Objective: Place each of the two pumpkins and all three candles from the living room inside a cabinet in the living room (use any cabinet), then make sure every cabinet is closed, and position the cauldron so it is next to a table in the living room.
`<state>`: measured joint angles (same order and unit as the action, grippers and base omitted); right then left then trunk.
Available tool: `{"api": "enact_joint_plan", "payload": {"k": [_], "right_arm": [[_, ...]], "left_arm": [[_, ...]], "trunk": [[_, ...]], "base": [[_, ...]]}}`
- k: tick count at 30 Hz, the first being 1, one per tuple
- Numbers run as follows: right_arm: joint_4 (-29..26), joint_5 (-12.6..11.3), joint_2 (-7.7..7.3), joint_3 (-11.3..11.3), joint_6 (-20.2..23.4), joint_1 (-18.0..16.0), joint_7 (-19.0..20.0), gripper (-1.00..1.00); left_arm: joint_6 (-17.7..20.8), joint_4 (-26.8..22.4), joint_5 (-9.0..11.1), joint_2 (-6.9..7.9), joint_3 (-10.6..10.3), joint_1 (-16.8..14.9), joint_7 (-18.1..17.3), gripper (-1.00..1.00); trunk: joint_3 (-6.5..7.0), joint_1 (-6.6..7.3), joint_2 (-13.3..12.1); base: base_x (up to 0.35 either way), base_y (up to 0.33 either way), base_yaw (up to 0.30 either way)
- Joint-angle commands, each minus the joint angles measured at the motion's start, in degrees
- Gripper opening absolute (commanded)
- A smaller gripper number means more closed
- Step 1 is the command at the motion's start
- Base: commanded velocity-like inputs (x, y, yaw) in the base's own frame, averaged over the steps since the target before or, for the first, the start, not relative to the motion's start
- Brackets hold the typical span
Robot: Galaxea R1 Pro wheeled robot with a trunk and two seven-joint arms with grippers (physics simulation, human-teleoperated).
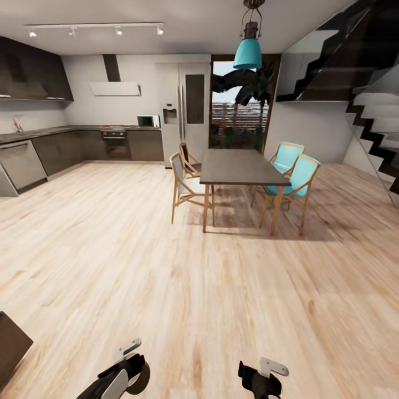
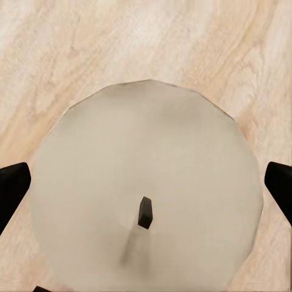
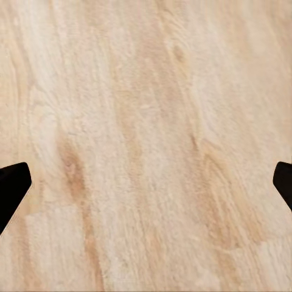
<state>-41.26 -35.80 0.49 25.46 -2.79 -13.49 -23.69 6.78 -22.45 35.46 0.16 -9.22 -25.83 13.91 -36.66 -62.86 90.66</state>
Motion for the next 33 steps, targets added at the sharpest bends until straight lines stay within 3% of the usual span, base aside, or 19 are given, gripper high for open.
{"api": "enact_joint_plan", "payload": {"k": [1, 33], "right_arm": [[0.0, -0.6, -0.05, 0.3, -0.3, 0.0, -0.4, 1.00], [0.0, -0.5, 0.18, 0.4, -0.3, 0.0, -0.3, 1.00]], "left_arm": [[0.3, -0.1, 0.1, 0.02, -0.3, 0.0, 0.4, -1.00], [0.3, -0.1, 0.0, -0.07, -0.3, 0.0, 0.4, -1.00]], "trunk": [[-0.05, -0.03, 0.0], [-0.05, -0.03, 0.0]], "base": [[0.331, -0.103, 0.244], [0.331, -0.103, 0.286]]}}
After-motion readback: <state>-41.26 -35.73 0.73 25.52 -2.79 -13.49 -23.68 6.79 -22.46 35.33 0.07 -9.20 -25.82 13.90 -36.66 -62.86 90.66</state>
